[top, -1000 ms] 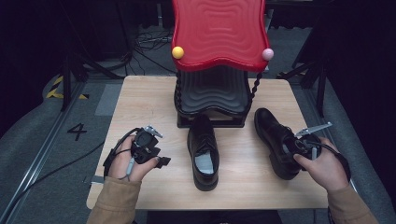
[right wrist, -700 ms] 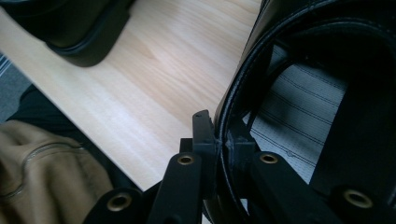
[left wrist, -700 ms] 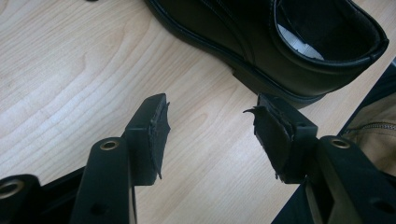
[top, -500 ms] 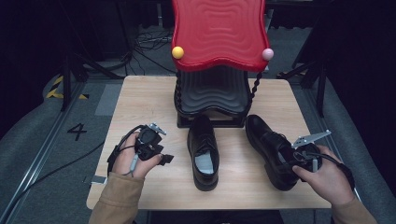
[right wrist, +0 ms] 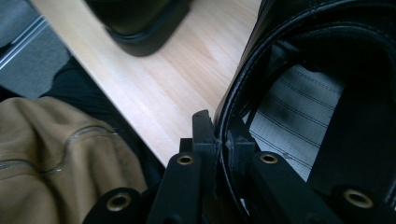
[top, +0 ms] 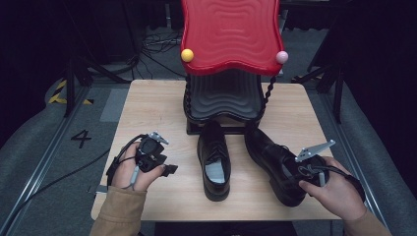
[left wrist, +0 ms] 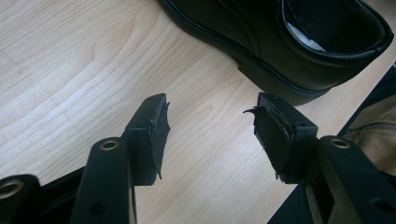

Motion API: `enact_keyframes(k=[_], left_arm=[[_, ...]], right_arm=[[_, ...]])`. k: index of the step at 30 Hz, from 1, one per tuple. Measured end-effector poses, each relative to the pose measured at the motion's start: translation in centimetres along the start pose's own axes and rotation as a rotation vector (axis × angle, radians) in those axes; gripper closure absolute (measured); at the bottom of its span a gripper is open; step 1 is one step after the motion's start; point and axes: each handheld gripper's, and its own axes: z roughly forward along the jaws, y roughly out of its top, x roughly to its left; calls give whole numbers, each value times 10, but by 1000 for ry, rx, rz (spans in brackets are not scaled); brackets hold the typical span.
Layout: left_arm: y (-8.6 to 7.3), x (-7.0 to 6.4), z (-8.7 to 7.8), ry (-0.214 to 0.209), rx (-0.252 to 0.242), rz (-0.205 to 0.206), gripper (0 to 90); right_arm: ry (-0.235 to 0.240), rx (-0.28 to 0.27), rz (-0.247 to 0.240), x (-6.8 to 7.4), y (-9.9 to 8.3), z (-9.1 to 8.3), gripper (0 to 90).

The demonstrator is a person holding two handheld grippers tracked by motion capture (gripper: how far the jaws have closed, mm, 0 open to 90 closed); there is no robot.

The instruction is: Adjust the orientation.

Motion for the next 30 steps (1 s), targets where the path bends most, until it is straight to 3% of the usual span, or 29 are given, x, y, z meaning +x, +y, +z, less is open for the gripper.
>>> enact_keyframes(k=[10, 17, 19, 21, 24, 26, 30], left_arm=[[-10, 1, -2, 8, 5, -21, 451], [-16, 4, -6, 13, 4, -36, 449], [-17, 3, -6, 11, 1, -40, 449], [-17, 4, -7, 14, -1, -38, 447], [-17, 5, -7, 11, -4, -38, 446], [-16, 6, -7, 9, -4, -42, 445], [-14, 6, -5, 3, -2, -34, 445]], right_arm=[[0, -1, -64, 9, 18, 20, 854], [-70, 11, -81, 15, 32, 41, 852], [-95, 19, -75, 19, 40, 56, 841], [-83, 48, -80, 23, 45, 66, 837], [-84, 33, -95, 29, 49, 74, 827], [-42, 16, -79, 31, 55, 80, 812], [-7, 19, -71, 34, 62, 87, 800]])
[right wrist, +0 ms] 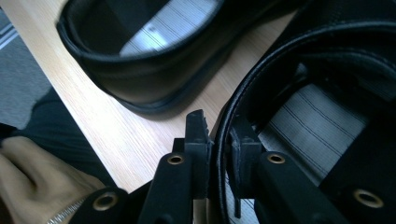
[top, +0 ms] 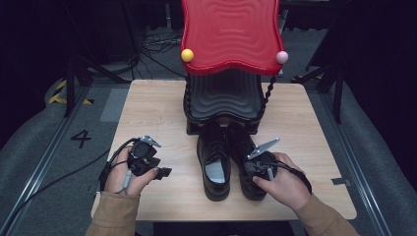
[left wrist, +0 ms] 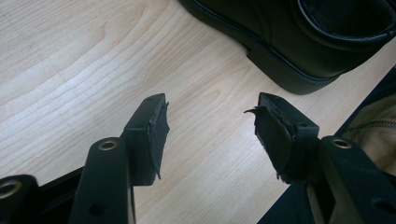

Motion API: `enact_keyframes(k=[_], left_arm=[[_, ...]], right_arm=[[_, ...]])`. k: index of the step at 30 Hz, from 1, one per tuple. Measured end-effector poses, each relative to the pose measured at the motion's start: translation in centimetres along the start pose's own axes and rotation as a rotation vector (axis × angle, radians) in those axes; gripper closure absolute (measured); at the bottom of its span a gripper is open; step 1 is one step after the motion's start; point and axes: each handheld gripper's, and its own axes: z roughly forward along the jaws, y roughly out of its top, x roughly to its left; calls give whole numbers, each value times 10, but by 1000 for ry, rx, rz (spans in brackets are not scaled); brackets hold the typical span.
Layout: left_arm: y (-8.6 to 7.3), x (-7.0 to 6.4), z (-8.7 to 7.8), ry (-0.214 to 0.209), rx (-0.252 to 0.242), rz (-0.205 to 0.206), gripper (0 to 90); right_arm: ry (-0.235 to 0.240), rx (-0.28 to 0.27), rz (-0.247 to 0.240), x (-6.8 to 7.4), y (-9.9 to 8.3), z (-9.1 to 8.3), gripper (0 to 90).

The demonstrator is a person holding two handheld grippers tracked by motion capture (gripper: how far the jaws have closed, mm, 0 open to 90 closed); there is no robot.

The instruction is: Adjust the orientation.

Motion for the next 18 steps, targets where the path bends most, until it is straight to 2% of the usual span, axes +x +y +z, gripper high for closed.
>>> enact_keyframes(k=[6, 9, 14, 16, 18], left_arm=[[3, 2, 0, -4, 5, 13, 444], [5, 4, 0, 6, 16, 23, 444], [6, 13, 0, 14, 34, 50, 442], [5, 17, 0, 16, 40, 50, 442], [3, 20, 1, 10, 42, 54, 441]], right_arm=[[7, -8, -1, 6, 12, 10, 781], [-17, -9, -9, 9, 17, 18, 778], [-17, 13, 15, 7, 21, 22, 772], [-3, 9, 29, 5, 20, 22, 739], [-2, 0, 52, 2, 18, 23, 649]])
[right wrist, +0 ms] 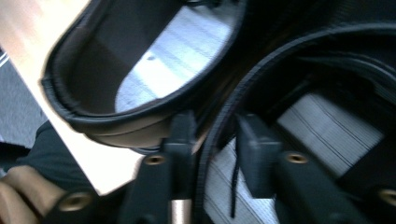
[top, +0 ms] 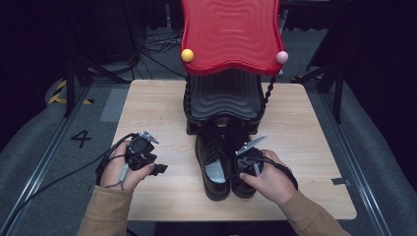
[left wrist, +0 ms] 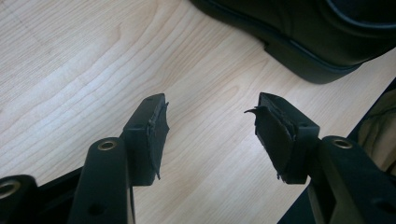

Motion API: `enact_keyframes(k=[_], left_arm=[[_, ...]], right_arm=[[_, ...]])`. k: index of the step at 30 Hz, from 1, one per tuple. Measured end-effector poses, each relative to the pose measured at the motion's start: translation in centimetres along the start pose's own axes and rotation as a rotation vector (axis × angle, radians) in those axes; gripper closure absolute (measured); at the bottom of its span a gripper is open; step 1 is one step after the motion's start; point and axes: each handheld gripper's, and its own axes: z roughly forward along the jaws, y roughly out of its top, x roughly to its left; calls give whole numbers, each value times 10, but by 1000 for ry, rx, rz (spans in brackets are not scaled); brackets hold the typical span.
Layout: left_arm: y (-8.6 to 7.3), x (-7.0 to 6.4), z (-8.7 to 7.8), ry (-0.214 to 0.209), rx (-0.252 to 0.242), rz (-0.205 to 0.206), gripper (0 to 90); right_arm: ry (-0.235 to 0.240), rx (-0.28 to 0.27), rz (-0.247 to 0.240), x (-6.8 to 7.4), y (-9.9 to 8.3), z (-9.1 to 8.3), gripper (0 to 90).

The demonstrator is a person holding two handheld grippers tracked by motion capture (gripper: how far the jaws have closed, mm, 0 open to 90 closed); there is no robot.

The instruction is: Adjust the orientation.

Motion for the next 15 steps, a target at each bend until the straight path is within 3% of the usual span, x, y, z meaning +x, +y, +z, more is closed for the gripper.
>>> enact_keyframes(k=[3, 7, 15], left_arm=[[-2, 4, -1, -9, 1, 4, 440], [-4, 7, -2, -15, -8, -11, 433], [1, 2, -1, -17, -13, -10, 431]], right_arm=[[16, -13, 36, -4, -3, -2, 565], [40, -21, 68, -2, -3, -11, 522], [20, -45, 104, -3, 1, -31, 477]])
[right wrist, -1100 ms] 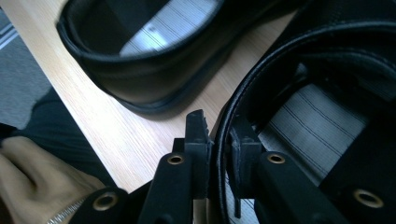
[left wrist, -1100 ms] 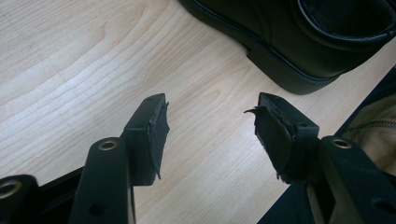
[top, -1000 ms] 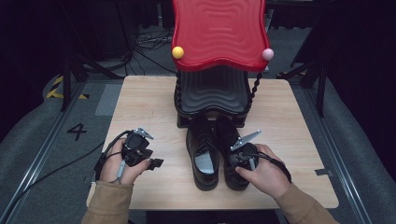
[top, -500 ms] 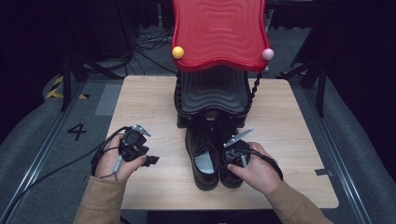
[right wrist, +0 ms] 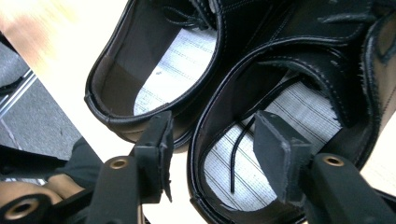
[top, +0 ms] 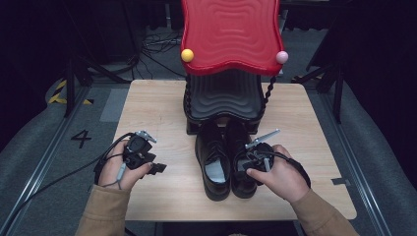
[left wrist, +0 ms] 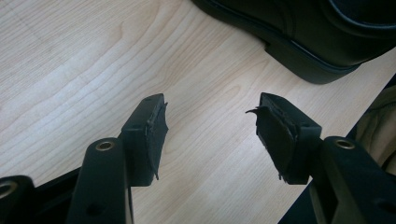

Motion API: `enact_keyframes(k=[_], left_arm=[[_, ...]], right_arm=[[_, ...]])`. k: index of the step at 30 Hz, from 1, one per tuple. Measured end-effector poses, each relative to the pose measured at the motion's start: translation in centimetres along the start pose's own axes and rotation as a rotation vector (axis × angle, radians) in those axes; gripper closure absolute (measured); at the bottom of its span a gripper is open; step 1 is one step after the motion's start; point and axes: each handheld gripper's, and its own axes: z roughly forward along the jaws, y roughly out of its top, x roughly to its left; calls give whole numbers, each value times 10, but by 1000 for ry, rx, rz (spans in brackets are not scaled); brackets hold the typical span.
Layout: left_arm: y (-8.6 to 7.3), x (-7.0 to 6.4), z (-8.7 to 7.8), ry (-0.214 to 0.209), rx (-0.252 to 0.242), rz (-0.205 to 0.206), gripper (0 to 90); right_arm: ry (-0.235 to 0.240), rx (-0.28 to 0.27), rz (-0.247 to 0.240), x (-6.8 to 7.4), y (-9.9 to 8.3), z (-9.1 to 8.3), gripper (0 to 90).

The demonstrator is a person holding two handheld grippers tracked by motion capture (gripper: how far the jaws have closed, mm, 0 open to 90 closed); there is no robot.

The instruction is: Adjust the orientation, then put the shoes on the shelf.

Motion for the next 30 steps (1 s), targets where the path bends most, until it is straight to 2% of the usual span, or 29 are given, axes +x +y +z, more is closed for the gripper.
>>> enact_keyframes(k=[3, 6, 8, 9, 11, 13, 16, 18, 19, 20, 21, 22, 25, 28, 30], left_arm=[[3, -2, 1, -5, 2, 6, 432], [5, -2, 2, -7, 4, 11, 432], [6, -1, 4, -11, 5, 14, 432], [7, -1, 5, -13, 5, 15, 432], [9, 0, 8, -21, 10, 21, 432], [10, 0, 8, -24, 10, 26, 432], [11, 1, 8, -29, 9, 26, 431], [11, 1, 8, -29, 7, 24, 431], [11, 1, 8, -28, 5, 22, 431], [11, 1, 8, -26, 5, 21, 431], [11, 1, 8, -24, 5, 23, 431], [12, 1, 8, -24, 9, 23, 431], [12, -1, 10, -24, 15, 25, 431], [11, -2, 10, -25, 18, 24, 431], [9, -1, 9, -25, 13, 19, 431]], right_arm=[[-5, 16, 9, 3, 4, 1, 491], [-10, 36, -9, 5, 7, 4, 496], [-16, 35, 0, 8, 9, 7, 482], [-12, 20, 35, 10, 12, 10, 450], [-23, 18, 61, 11, 16, 12, 430], [-50, 29, 67, 11, 18, 15, 397], [-61, 42, 68, 13, 22, 14, 428], [-55, 23, 72, 14, 22, 14, 425], [-32, 24, 81, 15, 21, 14, 425], [-25, 34, 103, 17, 21, 18, 404], [-25, 34, 103, 17, 21, 18, 404], [-57, 51, 90, 16, 21, 25, 397], [-51, 81, 94, 15, 23, 39, 378], [-89, 112, 91, 14, 26, 52, 360], [-112, 143, 110, 14, 29, 58, 355]])
